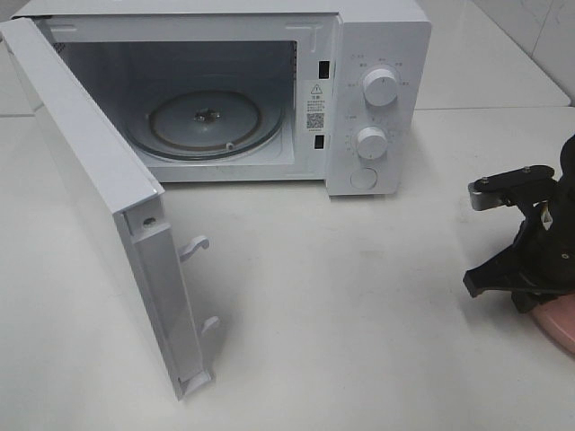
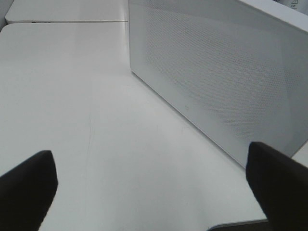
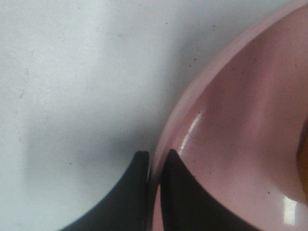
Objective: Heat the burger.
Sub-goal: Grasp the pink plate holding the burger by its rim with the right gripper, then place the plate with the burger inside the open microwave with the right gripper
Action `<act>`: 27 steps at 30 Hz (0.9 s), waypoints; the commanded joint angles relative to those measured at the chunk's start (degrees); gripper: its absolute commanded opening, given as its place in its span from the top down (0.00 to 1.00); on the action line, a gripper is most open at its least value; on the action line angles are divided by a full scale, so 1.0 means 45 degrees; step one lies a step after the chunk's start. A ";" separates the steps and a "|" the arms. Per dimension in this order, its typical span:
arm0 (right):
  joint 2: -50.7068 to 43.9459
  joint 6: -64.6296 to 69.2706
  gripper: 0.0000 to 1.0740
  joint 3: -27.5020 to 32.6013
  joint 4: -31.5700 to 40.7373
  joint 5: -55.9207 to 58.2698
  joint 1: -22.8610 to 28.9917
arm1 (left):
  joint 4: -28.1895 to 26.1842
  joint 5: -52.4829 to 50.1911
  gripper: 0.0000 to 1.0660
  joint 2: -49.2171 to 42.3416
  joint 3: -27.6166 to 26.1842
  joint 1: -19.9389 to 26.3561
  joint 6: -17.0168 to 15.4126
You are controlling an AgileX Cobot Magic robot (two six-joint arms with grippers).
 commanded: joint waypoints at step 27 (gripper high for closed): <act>-0.0598 0.3680 1.00 -0.0191 -0.4265 0.3209 0.2241 | -0.0115 -0.0178 0.06 -0.0204 0.0038 -0.0076 0.0025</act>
